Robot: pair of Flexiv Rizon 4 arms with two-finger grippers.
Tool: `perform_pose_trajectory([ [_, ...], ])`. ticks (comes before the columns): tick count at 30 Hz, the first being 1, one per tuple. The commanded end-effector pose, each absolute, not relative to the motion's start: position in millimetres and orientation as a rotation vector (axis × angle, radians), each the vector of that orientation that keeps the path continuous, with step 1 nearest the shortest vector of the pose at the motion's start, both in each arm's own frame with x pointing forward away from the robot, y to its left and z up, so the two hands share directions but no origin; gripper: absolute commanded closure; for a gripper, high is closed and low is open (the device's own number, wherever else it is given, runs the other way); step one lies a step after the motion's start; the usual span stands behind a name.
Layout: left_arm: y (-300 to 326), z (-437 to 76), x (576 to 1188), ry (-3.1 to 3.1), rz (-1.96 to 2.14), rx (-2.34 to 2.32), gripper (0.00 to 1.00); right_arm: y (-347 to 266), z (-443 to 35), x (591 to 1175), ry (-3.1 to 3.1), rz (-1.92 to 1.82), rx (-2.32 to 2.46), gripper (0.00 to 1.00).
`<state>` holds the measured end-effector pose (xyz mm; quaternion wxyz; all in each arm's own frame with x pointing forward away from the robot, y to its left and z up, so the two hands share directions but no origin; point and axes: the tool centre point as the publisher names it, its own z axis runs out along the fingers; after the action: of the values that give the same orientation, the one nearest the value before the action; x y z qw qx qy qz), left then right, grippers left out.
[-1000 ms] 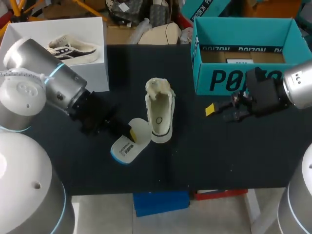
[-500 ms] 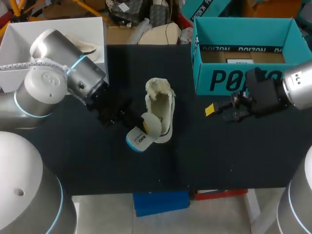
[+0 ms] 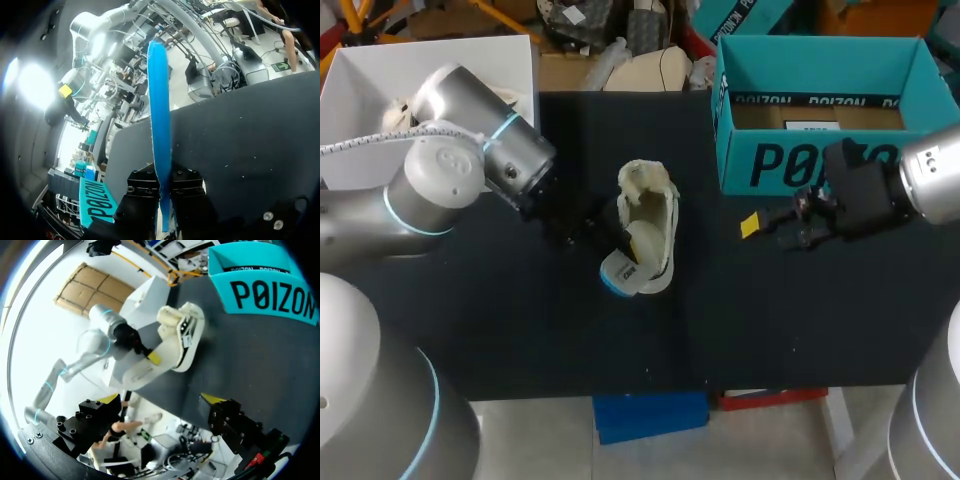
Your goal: Take the shoe out of the shoebox, open the shoe tongue, remove and reinsert the insole, then place the shoe into the shoebox
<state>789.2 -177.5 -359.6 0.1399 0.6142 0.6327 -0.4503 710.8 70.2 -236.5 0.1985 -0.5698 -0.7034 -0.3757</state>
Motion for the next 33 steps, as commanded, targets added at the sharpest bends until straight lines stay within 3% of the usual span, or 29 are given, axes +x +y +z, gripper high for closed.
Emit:
perform_pose_trajectory([
  [1,-187.2,-372.9,803.7,1.819,-1.305,1.764,1.0,70.4,-236.1,710.7,-1.969,-1.049,-1.596,0.0],
  [14,-190.5,-388.1,830.6,1.851,-1.26,1.679,1.0,70.4,-236.1,710.7,-1.969,-1.049,-1.596,0.0],
  [16,-191.6,-383.4,829.1,1.844,-1.263,1.671,0.69,70.4,-236.1,710.7,-1.969,-1.049,-1.596,0.0],
  [17,-191.5,-381.1,827.9,1.841,-1.264,1.668,0.6,70.4,-236.1,710.7,-1.969,-1.049,-1.596,0.0],
  [19,-189.4,-375.8,824.6,1.838,-1.262,1.667,0.52,70.4,-236.1,710.7,-1.969,-1.049,-1.596,0.0],
  [20,-187.7,-372.9,822.3,1.837,-1.26,1.669,0.4,70.4,-236.1,710.7,-1.969,-1.049,-1.596,0.0],
  [21,-186.0,-370.0,819.5,1.837,-1.26,1.67,0.38,70.4,-236.1,710.7,-1.969,-1.049,-1.596,0.0],
  [28,-175.3,-356.7,790.8,1.847,-1.263,1.72,0.37,70.4,-236.1,710.7,-1.969,-1.049,-1.596,0.0],
  [33,-169.2,-350.9,776.4,1.846,-1.263,1.728,0.46,70.4,-236.1,710.7,-1.969,-1.049,-1.596,0.0],
])
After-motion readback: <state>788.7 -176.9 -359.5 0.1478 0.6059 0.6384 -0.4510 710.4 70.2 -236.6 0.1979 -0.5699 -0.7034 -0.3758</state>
